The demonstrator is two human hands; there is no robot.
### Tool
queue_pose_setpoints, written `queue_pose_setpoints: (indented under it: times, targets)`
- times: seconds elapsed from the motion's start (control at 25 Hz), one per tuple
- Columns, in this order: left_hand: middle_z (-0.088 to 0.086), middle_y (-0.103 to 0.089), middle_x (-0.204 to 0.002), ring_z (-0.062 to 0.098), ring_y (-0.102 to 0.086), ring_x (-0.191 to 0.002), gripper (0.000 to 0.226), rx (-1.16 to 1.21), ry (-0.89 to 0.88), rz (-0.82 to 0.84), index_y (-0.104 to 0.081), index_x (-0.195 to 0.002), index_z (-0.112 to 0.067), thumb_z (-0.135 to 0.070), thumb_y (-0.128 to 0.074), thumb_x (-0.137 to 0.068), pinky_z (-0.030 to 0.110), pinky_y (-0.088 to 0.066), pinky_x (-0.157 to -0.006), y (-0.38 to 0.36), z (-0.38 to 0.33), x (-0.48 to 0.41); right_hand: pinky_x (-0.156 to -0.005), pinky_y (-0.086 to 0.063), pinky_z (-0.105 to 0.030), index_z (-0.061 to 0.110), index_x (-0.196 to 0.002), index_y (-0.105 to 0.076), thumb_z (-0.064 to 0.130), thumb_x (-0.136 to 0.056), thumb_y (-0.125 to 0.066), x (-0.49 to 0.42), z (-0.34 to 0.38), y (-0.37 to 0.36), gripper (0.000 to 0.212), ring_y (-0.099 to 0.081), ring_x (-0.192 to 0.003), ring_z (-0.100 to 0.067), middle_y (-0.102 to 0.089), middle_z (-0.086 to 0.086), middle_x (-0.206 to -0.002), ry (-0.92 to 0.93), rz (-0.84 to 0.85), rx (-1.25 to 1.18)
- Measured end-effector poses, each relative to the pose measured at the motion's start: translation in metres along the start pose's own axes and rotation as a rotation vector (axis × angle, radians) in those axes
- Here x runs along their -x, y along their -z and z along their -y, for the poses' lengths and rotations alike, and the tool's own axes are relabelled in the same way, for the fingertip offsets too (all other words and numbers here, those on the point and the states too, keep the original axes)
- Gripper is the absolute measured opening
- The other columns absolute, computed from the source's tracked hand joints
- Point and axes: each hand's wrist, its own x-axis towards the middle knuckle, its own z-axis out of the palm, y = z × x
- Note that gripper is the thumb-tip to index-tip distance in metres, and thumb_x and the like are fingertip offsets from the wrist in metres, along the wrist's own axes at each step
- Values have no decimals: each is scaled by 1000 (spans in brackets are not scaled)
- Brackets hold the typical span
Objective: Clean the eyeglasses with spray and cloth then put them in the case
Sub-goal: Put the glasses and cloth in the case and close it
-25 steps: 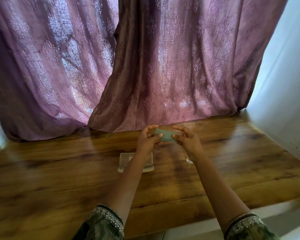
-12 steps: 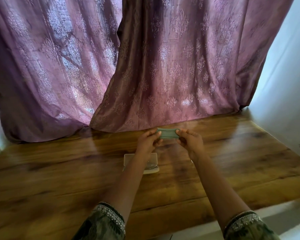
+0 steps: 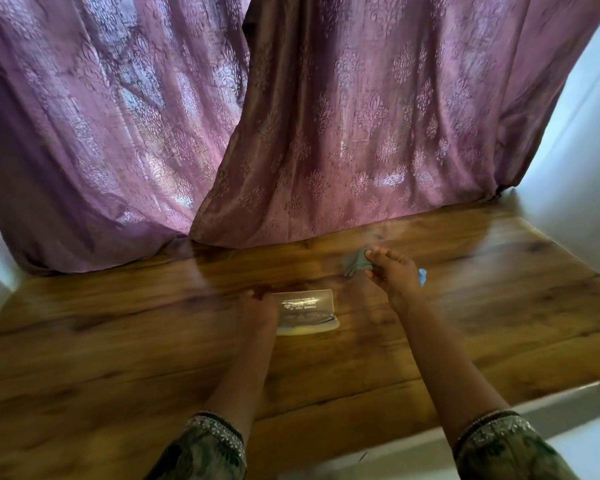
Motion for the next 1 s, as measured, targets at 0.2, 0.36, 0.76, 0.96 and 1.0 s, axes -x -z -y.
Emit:
queue_pose_setpoints:
  times: [0.2, 0.36, 0.76, 0.96, 1.0]
  targets:
    - [17, -55, -128, 34, -55, -112, 37, -74, 100, 194, -53, -122, -7, -28, -42, -94, 40, -52, -85, 11, 33, -22, -52, -51, -15, 12, -74, -61, 2, -84, -60, 1, -15, -10, 15, -62, -52, -3, -66, 8, -53, -40, -50, -73]
    - [11, -63, -114, 24, -60, -94, 23, 92, 191, 249, -60, -105, -13, -25, -53, -86, 29, -50, -60, 10, 39, -26, -53, -50, -15, 13, -73, -59, 2, -84, -60, 6, -29, -11, 16, -62, -53, -4, -65, 7, -55, -54, -76, -93]
    - [15, -50, -131, 21, -50, -99, 76, 111, 58, 327, -30, -141, -17, 20, -50, -78, 30, -50, -69, 22, 56, -26, -53, -50, -14, 11, -75, -58, 2, -86, -57, 17, -46, -8, 15, -58, -70, -12, -60, -5, -76, -95, -162, -80]
    - [11, -47, -133, 17, -49, -102, 72, -9, -51, 394, -34, -140, -17, 18, -51, -79, 26, -49, -70, 28, 62, -22, -55, -51, -19, 12, -70, -55, 1, -86, -57, 23, -59, -11, 20, -58, -71, -14, -58, -5, -76, -126, -201, -35]
    - [10, -48, -132, 16, -49, -101, 71, -28, -75, 407, -34, -140, -16, 17, -51, -80, 23, -48, -68, 29, 62, -21, -56, -50, -20, 12, -68, -54, 0, -86, -57, 24, -62, -12, 22, -57, -70, -14, -58, -5, -76, -133, -205, -16]
